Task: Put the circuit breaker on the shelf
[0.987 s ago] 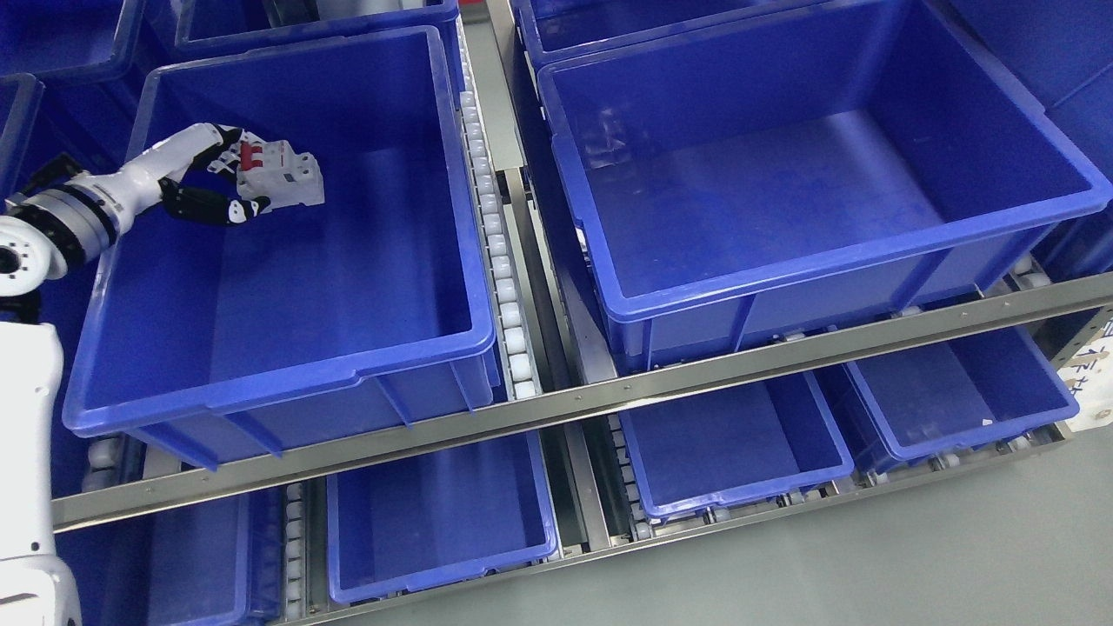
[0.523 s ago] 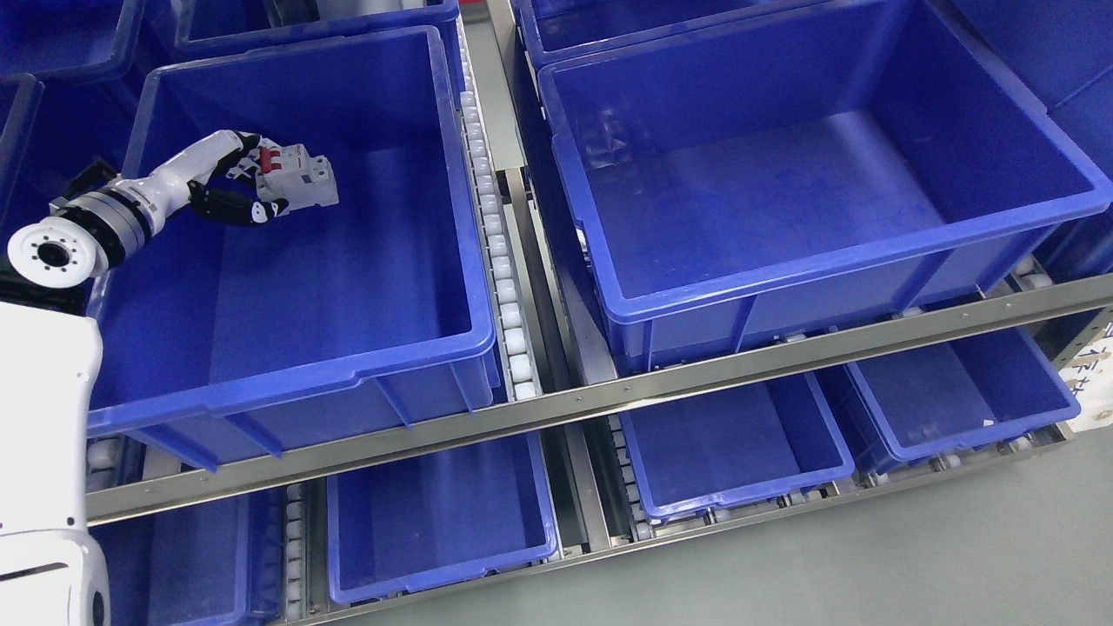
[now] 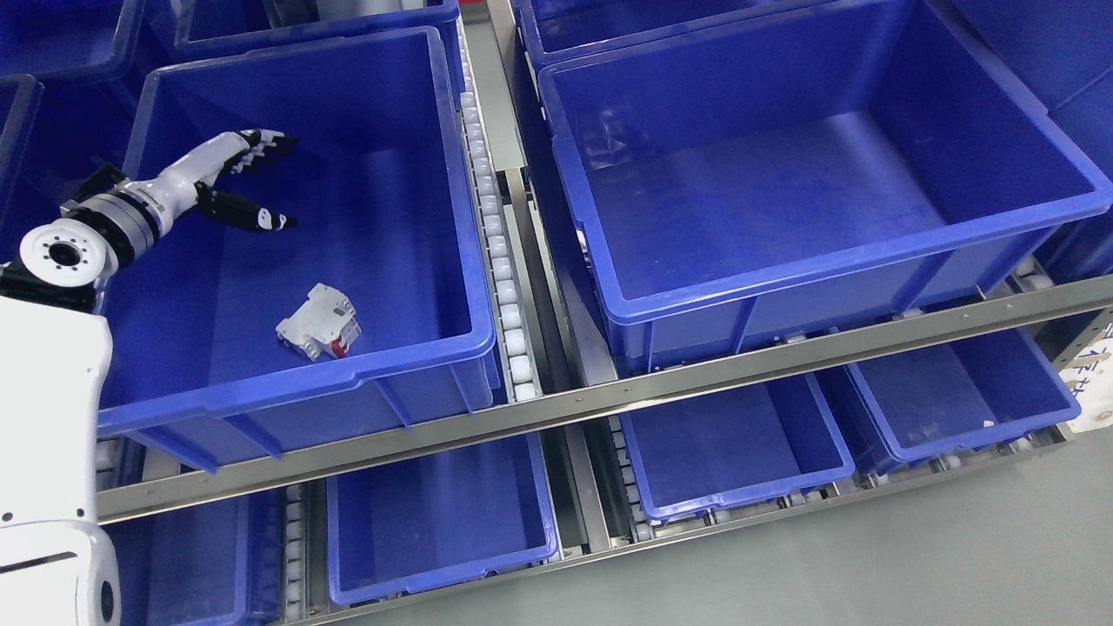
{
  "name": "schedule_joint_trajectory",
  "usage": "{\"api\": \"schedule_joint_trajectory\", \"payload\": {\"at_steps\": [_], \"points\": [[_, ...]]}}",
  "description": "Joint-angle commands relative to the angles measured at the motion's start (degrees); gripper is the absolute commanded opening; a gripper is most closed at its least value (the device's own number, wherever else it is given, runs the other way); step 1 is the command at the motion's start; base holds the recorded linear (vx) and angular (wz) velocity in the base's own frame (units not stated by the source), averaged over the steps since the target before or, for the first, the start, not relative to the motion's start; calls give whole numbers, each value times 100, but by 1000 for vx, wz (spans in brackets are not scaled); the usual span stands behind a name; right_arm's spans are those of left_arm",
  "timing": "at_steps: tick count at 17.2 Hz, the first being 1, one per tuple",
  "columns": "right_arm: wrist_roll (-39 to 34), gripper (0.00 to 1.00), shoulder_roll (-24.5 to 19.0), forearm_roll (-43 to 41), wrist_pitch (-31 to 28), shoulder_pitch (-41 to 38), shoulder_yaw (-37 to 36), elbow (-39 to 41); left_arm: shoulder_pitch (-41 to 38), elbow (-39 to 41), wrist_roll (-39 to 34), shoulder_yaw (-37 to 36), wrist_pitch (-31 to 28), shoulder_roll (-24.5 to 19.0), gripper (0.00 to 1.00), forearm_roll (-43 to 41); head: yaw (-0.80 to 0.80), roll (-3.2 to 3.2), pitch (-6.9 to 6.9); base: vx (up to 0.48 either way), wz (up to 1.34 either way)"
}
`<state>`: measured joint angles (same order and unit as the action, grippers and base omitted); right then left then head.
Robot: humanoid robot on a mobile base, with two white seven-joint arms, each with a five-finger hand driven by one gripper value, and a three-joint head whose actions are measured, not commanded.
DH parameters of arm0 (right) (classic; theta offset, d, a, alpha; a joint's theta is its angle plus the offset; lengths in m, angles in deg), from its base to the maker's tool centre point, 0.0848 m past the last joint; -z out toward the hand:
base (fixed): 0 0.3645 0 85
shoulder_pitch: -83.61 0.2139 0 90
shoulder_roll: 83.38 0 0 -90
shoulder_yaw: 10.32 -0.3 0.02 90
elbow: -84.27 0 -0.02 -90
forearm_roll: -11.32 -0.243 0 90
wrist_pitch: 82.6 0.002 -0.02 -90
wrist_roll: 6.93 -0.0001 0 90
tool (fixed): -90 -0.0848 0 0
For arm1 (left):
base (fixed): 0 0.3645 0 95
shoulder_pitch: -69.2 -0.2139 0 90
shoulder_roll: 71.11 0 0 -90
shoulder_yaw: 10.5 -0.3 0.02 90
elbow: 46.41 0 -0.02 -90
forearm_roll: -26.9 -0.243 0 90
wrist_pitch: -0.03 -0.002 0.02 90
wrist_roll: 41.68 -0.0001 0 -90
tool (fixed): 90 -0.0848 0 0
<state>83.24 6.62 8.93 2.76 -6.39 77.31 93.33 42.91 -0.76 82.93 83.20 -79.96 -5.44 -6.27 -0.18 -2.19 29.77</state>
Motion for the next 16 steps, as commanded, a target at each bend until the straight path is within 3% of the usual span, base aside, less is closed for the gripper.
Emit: {"api": "schedule_joint_trajectory", "payload": {"at_steps": [1,3,5,10,16], "points": [[0,100,100,2,191,-97,0,-1,255,524,-1347,1938,10,1050,97,406,0,0,0,0,0],[0,100,100,2,191,-97,0,-1,203,864,-2420,2608,-24,1657,99,1423,0,0,0,0,0],[0,100,100,2,191,-97,0,-1,-155,1505,-2774,2636,-51,1800,99,1883,0,0,0,0,0],[0,100,100,-6,191,-97,0,-1,-1535,3606,-2749,2268,-648,2333,100,1902,0,0,0,-6,-25],[0,100,100,-6,191,-97,0,-1,-2802,4452,-2749,1862,-649,2333,100,1902,0,0,1,-79,1]]}}
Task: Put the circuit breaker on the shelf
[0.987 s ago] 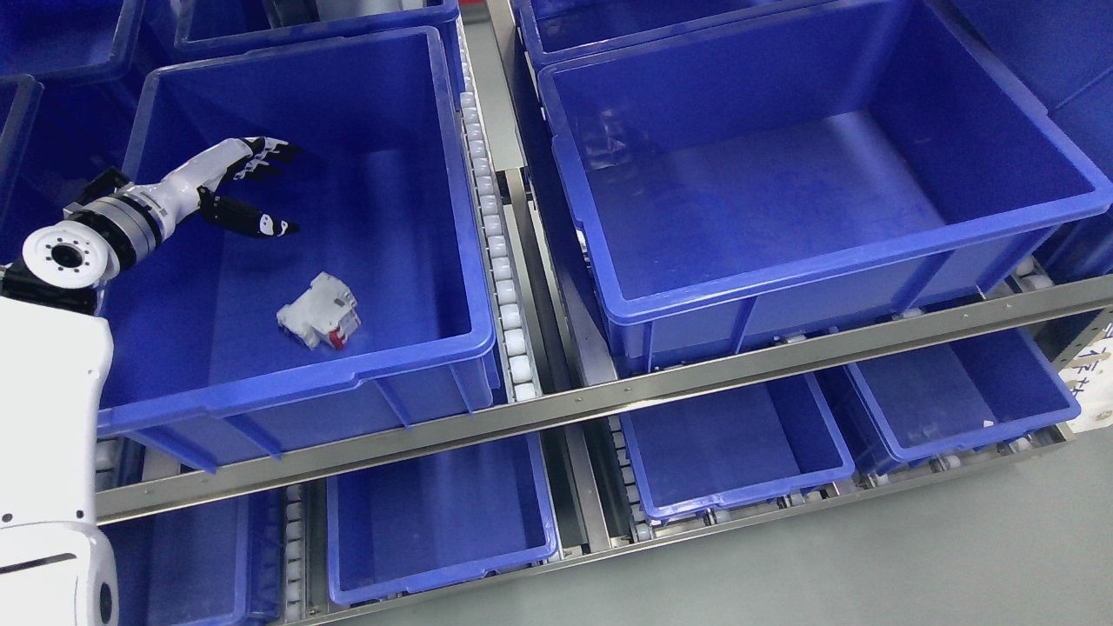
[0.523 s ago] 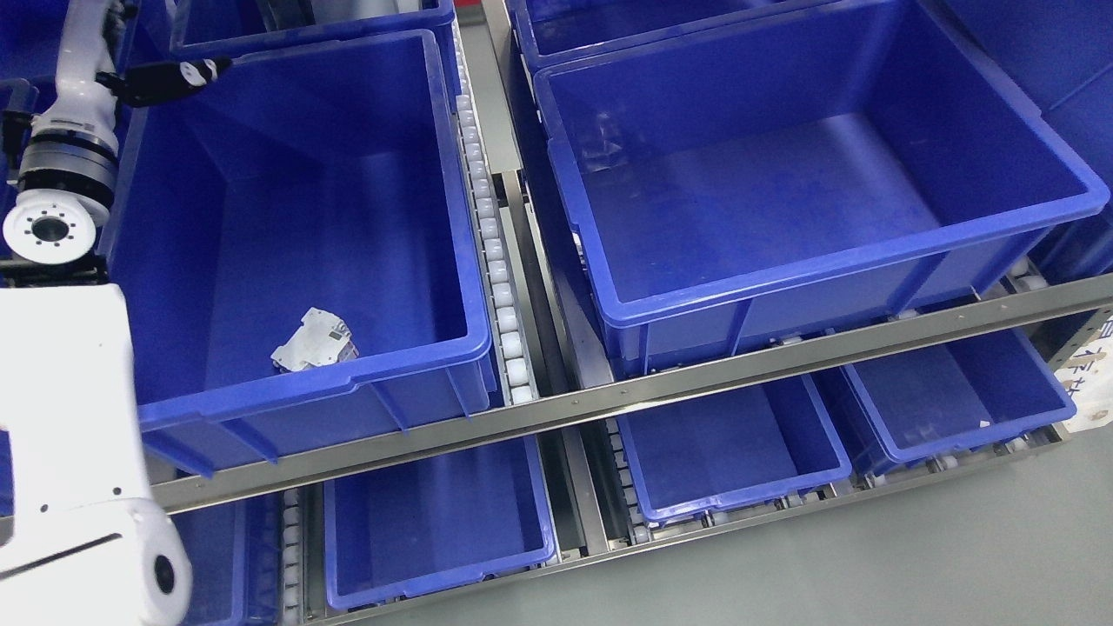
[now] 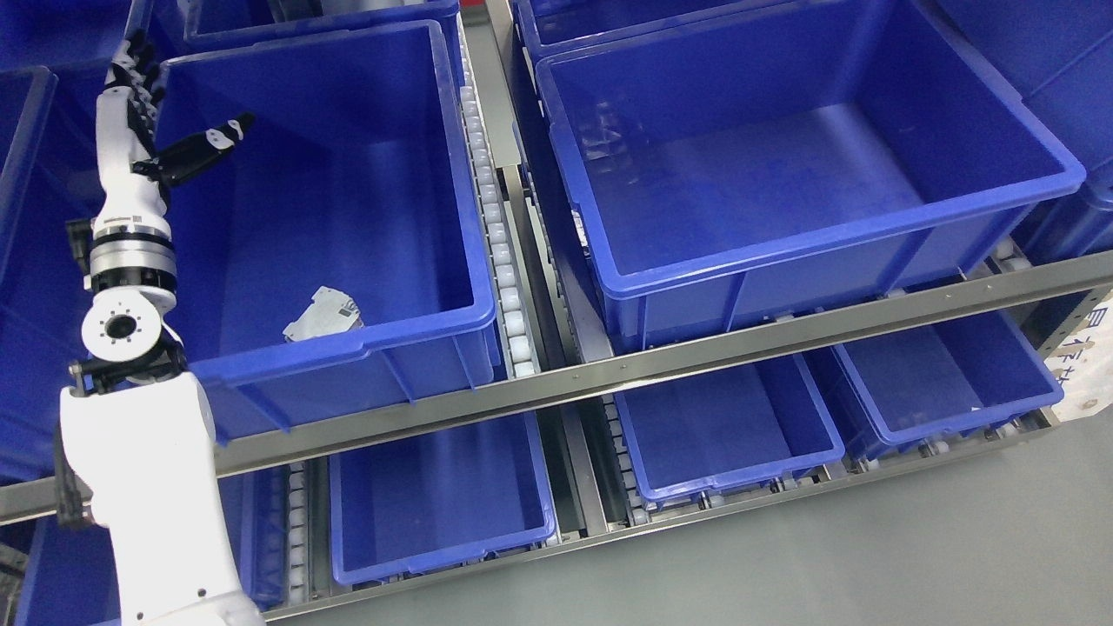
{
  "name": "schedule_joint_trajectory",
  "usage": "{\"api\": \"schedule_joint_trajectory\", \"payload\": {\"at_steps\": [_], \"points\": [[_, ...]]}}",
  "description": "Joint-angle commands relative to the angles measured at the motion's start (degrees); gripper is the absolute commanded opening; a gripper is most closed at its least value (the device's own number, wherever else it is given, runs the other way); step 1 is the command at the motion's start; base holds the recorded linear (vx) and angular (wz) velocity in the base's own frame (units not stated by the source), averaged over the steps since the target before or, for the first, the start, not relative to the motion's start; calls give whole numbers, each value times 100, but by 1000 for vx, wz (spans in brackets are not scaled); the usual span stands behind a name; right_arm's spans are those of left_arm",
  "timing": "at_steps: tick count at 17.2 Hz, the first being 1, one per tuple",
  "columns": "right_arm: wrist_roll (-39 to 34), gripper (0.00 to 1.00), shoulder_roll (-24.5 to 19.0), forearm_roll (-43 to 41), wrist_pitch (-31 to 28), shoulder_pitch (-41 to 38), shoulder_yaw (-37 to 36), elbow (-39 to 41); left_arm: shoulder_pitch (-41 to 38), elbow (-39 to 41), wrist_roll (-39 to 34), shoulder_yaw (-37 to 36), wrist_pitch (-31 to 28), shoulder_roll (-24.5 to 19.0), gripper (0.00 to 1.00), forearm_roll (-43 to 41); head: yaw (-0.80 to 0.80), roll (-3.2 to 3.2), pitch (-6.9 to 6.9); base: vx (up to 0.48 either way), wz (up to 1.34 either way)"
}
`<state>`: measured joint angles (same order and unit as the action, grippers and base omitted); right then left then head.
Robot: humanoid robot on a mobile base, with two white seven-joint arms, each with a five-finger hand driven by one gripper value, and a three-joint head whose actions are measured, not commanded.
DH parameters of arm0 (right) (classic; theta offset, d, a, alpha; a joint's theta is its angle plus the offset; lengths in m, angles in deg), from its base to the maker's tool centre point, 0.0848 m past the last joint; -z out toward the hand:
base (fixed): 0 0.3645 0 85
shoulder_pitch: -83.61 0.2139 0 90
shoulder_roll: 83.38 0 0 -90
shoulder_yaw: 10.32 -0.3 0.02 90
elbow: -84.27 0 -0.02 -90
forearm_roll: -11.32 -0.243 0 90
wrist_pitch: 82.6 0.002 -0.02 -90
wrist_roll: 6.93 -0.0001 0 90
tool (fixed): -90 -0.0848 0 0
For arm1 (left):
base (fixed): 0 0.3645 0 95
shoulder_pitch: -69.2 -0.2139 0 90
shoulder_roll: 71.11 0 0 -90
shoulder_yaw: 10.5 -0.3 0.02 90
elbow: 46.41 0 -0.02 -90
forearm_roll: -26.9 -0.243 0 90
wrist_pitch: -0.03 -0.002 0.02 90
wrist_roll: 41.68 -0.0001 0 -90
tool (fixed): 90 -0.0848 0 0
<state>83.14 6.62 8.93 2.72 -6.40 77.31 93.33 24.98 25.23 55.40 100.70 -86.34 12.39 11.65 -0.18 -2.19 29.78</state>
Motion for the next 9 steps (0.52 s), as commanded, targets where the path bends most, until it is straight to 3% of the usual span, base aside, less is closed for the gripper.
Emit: {"api": "schedule_joint_trajectory", "payload": {"at_steps": [1,9], "points": [[10,100,100,-7,195,-96,0,-1,-1106,1933,3,104,-11,550,100,110,0,0,0,-75,101],[10,100,100,2,195,-96,0,-1,-1142,2048,12,104,-64,550,100,110,0,0,2,-127,110]]}}
